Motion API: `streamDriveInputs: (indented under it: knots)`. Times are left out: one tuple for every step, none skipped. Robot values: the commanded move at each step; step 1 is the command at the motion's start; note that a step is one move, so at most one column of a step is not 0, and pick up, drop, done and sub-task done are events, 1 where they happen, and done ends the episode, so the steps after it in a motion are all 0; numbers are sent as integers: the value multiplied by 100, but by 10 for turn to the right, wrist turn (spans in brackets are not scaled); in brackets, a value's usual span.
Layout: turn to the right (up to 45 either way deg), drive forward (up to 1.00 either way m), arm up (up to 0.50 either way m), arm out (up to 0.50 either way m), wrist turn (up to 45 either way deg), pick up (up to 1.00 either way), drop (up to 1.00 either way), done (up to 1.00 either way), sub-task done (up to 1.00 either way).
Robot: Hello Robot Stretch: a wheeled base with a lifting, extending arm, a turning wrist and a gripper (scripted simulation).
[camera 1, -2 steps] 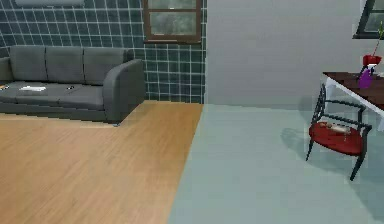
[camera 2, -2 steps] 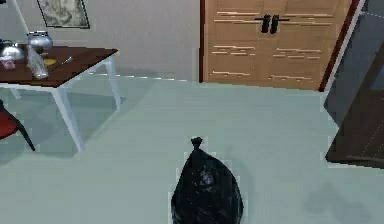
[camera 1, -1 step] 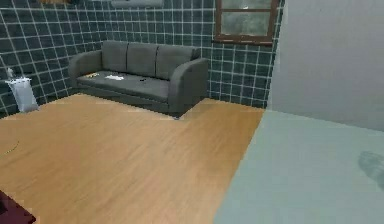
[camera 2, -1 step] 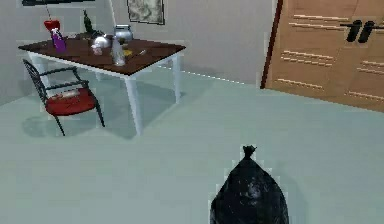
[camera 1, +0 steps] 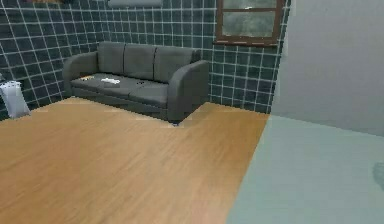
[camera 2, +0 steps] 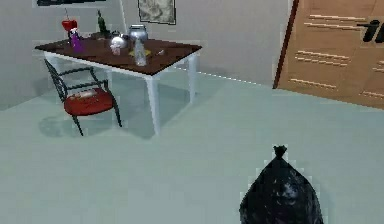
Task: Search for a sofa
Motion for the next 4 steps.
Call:
streamDriveInputs:
  knots:
    - [30,0,0,0,0,0,0,0,0]
    - [0,100,0,0,0,0,0,0,0]
    - [30,0,0,0,0,0,0,0,0]
    - [0,85,0,0,0,0,0,0,0]
